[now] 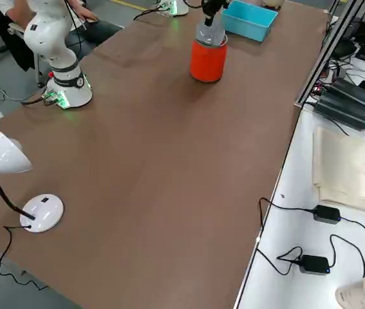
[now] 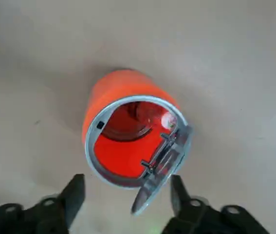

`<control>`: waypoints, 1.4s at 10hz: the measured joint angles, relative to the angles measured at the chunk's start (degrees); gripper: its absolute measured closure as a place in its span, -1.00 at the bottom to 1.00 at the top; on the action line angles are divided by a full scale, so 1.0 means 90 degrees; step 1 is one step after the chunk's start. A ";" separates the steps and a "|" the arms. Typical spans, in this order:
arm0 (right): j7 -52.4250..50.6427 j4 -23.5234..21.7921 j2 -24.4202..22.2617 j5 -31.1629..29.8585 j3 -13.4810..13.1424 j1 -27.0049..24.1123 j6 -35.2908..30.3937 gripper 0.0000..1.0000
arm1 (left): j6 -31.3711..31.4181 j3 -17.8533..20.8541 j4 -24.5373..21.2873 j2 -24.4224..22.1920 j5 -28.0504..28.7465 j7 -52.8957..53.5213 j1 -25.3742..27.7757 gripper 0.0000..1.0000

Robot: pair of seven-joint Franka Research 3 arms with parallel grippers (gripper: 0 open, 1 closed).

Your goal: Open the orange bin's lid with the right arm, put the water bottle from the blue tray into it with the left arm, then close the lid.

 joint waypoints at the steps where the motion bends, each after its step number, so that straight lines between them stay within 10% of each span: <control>1: 0.0151 -0.0006 0.0000 0.0012 0.0022 0.0059 0.0126 0.98 | -0.0018 0.0020 0.0035 -0.0089 0.0263 -0.0004 0.0098 -0.74; 2: 0.0456 -0.0028 0.0001 0.0029 0.0040 0.0222 0.0299 0.98 | -0.0113 0.0033 0.0048 -0.0220 0.0463 -0.0004 0.0294 -0.96; 14: 0.3161 -0.1072 0.1018 0.0326 0.0106 0.2460 0.2903 0.98 | -0.0807 0.0132 0.0075 -0.0654 0.1359 0.4530 0.3488 -1.00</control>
